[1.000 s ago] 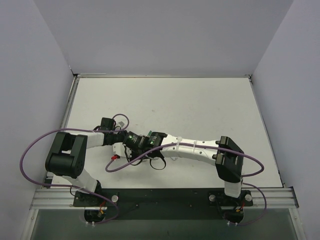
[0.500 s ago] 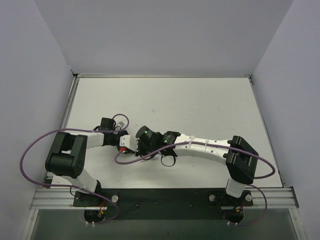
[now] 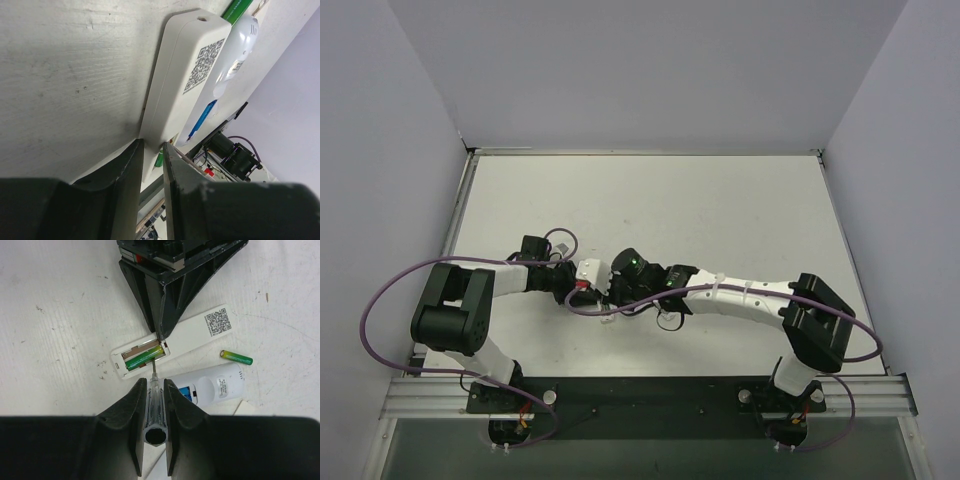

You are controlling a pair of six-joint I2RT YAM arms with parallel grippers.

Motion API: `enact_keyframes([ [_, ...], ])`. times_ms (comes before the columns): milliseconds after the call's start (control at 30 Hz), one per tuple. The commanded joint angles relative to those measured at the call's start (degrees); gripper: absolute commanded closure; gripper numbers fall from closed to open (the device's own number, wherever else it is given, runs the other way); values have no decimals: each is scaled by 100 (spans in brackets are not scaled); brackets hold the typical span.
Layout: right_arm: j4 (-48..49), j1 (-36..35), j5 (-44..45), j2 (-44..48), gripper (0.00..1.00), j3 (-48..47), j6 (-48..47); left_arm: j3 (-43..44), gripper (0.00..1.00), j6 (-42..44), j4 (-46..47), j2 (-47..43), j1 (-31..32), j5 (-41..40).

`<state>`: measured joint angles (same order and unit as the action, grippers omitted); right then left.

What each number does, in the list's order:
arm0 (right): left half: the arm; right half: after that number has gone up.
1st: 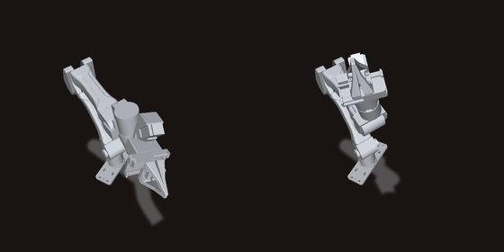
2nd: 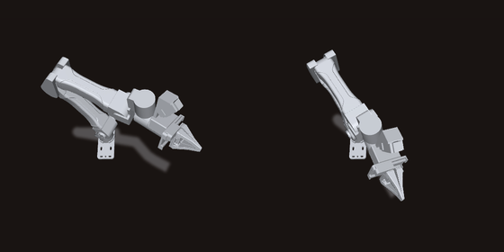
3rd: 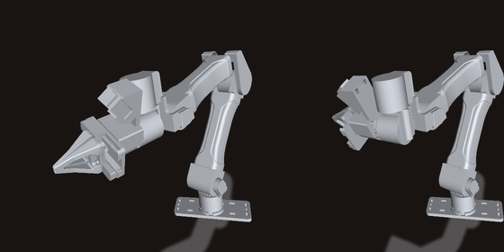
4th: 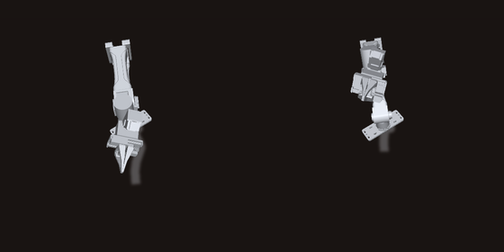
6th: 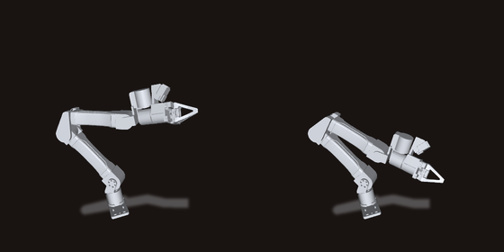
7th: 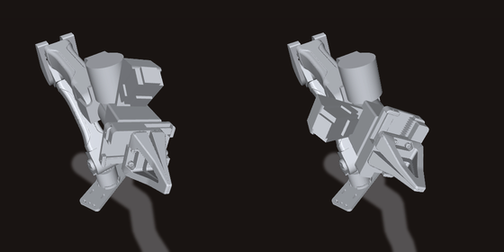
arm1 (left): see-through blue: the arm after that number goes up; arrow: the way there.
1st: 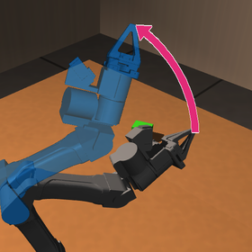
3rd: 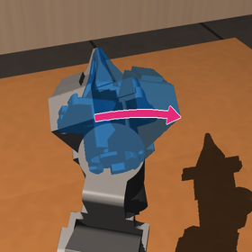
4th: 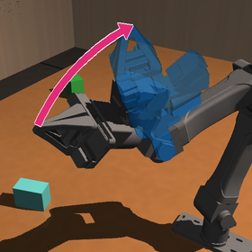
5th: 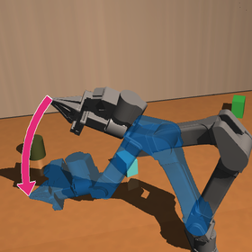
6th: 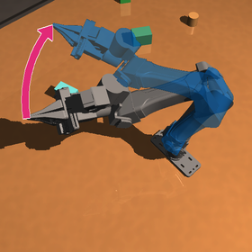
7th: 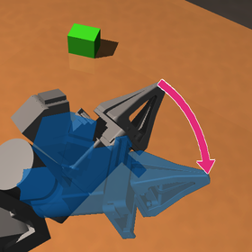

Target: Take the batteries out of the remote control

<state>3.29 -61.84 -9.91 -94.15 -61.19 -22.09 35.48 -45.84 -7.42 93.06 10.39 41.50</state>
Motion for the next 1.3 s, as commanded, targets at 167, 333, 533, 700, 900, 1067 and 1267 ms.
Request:
enact_keyframes([
  [167, 145, 471, -309, 63, 100, 590, 450, -24, 69, 155, -137, 99, 24, -256],
  [333, 391, 576, -485, 116, 100, 801, 618, -24, 69, 146, -154, 90, 24, -265],
  [533, 532, 639, -617, 160, 100, 916, 741, -7, 69, 172, -207, 81, 15, -300],
  [700, 576, 674, -705, 134, 100, 933, 759, -6, 69, 172, -207, 90, 24, -300],
  [900, 156, 472, -539, -51, 100, 582, 530, -15, 69, 155, -207, 64, 15, -300],
  [1067, -39, 182, -354, -279, 100, 318, 249, 2, 69, 129, -172, 55, 15, -265],
  [1267, 268, 426, -845, -315, 100, 423, 292, 11, 69, 146, -189, 55, 15, -265],
])
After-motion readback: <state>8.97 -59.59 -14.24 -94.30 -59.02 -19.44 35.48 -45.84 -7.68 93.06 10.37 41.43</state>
